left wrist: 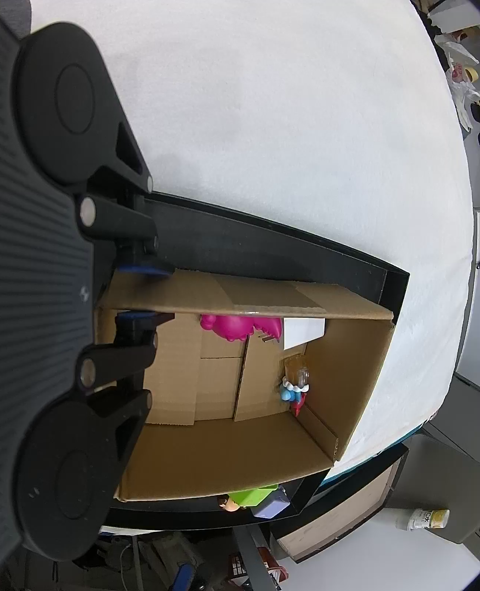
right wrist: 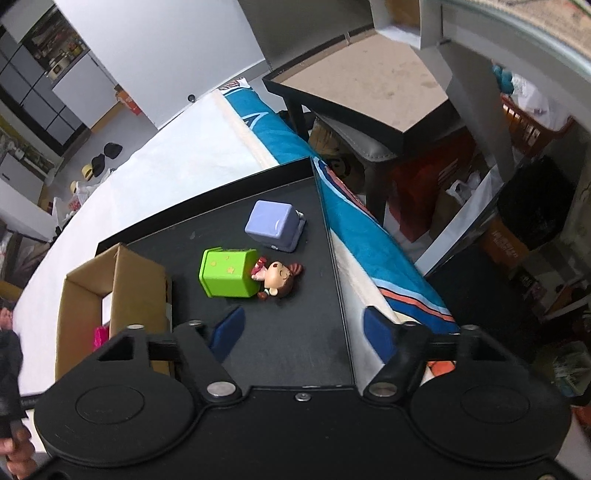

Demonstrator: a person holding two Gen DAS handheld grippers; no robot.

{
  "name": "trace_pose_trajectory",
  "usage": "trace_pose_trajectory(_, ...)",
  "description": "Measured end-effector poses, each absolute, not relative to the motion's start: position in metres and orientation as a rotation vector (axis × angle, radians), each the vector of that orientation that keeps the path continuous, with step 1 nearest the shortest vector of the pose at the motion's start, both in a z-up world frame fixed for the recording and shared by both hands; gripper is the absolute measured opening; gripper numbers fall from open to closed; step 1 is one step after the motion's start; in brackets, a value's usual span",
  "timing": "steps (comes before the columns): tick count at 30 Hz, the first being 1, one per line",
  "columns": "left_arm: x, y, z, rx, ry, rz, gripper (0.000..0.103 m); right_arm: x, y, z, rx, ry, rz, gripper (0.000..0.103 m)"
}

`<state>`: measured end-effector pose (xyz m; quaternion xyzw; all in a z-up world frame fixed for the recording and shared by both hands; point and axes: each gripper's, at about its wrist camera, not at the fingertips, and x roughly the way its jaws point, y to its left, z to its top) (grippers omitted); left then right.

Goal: Organize rigid objects
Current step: 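Move the right tool to the brown-haired doll figure by the green cube, then grasp the brown-haired doll figure with the right gripper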

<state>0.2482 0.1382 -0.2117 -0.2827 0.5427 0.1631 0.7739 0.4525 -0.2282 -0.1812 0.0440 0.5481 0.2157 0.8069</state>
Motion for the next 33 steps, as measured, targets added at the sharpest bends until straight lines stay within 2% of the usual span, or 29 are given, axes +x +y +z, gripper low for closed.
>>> trace_pose_trajectory(2, 0.248, 0.138, -0.211, -0.612, 1.173, 0.356, 0.017, 0.459, -0.226, -0.187, 0.116, 1.179, 0.460, 0.058)
trace_pose_trajectory(4, 0.247, 0.137, -0.212, -0.613, 1.171, 0.361, 0.017, 0.465, -0.225, -0.193, 0.150, 1.196, 0.467, 0.058)
trace_pose_trajectory(17, 0.251, 0.135, -0.213, -0.583, 1.183, 0.365, 0.017, 0.485, -0.212, -0.231, 0.326, 1.235, 0.443, 0.059)
trace_pose_trajectory(33, 0.256, 0.132, -0.218, -0.546, 1.195, 0.362, 0.016, 0.497, -0.186, -0.263, 0.290, 1.230, 0.418, 0.061)
